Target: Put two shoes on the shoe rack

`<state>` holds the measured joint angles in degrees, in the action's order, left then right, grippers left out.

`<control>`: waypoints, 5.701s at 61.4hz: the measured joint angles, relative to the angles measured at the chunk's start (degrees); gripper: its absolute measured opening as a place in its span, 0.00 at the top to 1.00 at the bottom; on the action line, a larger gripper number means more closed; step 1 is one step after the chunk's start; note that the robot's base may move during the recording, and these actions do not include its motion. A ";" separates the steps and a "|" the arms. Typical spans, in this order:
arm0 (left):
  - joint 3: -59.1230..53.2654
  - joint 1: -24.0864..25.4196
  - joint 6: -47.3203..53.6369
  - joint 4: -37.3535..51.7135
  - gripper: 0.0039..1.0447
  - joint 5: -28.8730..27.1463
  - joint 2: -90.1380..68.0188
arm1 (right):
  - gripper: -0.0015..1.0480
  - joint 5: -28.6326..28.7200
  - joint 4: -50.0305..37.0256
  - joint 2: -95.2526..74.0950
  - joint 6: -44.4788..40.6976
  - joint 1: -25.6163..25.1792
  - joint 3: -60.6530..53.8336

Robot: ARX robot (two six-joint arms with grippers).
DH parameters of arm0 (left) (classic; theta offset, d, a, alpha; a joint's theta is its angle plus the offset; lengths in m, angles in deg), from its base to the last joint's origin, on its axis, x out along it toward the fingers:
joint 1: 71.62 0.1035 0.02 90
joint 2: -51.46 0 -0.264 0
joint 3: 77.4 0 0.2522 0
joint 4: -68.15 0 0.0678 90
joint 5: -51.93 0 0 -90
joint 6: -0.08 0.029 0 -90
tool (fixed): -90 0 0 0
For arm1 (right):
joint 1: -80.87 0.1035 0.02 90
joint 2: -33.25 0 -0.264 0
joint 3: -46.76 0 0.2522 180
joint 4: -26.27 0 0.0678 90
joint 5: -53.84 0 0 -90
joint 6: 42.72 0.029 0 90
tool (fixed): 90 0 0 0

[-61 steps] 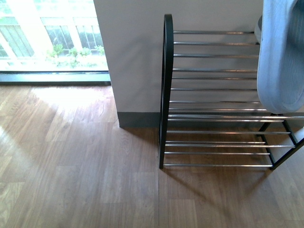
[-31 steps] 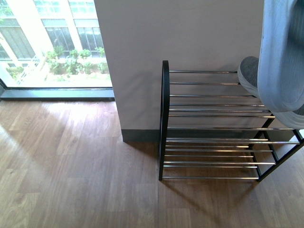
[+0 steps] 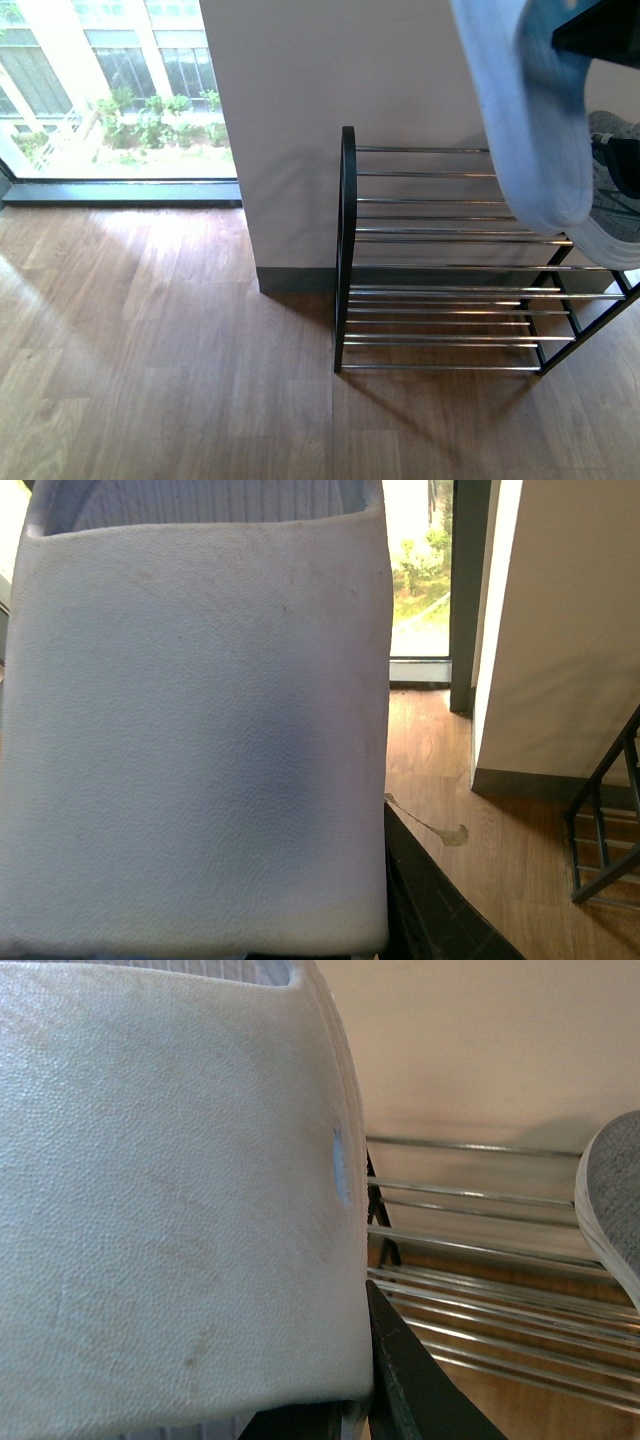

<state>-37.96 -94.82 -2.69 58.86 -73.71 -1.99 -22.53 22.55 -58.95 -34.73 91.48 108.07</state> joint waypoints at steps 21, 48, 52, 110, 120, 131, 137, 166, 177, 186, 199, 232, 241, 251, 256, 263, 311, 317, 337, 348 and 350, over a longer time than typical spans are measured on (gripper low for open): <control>0.00 0.00 0.00 0.00 0.98 0.02 0.00 | 0.98 -11.80 16.90 -34.32 -15.47 0.74 31.65; 0.00 0.00 0.00 0.00 0.98 0.02 0.00 | 0.98 -27.69 23.58 -53.72 -14.95 -0.46 51.08; 0.00 0.00 0.00 0.00 0.98 0.02 0.00 | 0.98 -28.87 24.65 -55.56 -14.67 -1.03 52.96; 0.00 0.00 0.00 0.00 0.98 0.02 0.00 | 0.79 -35.08 27.30 -62.40 -7.78 -6.05 64.22; 0.00 0.00 0.00 0.00 0.98 0.04 0.00 | 0.48 -29.46 22.45 -54.36 -4.42 -4.96 54.71; 0.00 0.00 0.00 0.00 0.98 0.02 0.00 | 0.22 -23.85 16.94 -43.30 -1.77 -3.02 44.13; 0.00 0.00 0.00 0.00 0.98 0.02 0.00 | 0.09 -20.52 13.53 -36.41 -0.76 -2.29 37.29; 0.00 0.00 0.00 0.00 0.98 0.02 0.00 | 0.09 -10.40 -3.37 4.59 1.44 -2.27 -1.64; 0.00 0.00 0.00 0.00 0.98 0.02 0.00 | 0.09 -12.17 -11.50 10.34 1.99 -3.08 -9.75; 0.00 0.00 0.00 0.00 0.98 0.02 0.00 | 0.09 -12.28 -11.67 10.38 2.36 -3.23 -9.94; 0.00 0.00 0.00 0.00 0.98 0.02 0.00 | 0.42 -19.78 -36.11 13.25 -5.99 -4.09 -22.88; 0.00 0.00 0.00 0.00 0.98 0.02 0.00 | 0.98 -13.99 -33.05 32.83 -7.82 -10.43 -39.47; 0.00 0.00 0.00 0.00 0.98 0.02 0.00 | 0.98 -13.64 -30.25 37.86 -7.82 -10.43 -41.72; 0.00 0.00 0.00 0.00 0.98 0.07 0.00 | 0.98 -13.64 -30.97 40.44 -7.82 -10.43 -45.37; 0.00 0.00 0.00 0.00 0.98 0.02 0.00 | 0.98 -13.62 -28.81 43.08 -7.82 -10.43 -45.97; 0.00 0.00 0.00 0.00 0.98 0.04 0.00 | 0.98 -13.64 -25.03 47.80 -7.82 -10.47 -46.38; 0.00 0.00 0.00 0.00 0.98 0.02 0.00 | 0.98 -13.62 -4.02 70.66 -7.85 -10.49 -46.47; 0.00 0.00 0.00 0.00 0.98 0.02 0.00 | 0.98 -13.62 -2.12 72.61 -7.82 -10.49 -46.47; 0.00 0.00 0.00 0.00 0.98 0.04 0.00 | 0.98 -13.62 3.15 77.92 -7.82 -10.49 -46.47; 0.00 0.00 0.00 0.00 0.98 0.02 0.00 | 0.98 -13.64 5.51 80.30 -7.85 -10.49 -46.47; 0.00 0.00 0.00 0.00 0.98 0.02 0.00 | 0.98 -13.64 6.23 81.00 -7.82 -10.49 -46.47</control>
<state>-37.96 -94.82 -2.69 58.86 -73.69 -1.99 -36.17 28.78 22.05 -42.56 80.99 61.60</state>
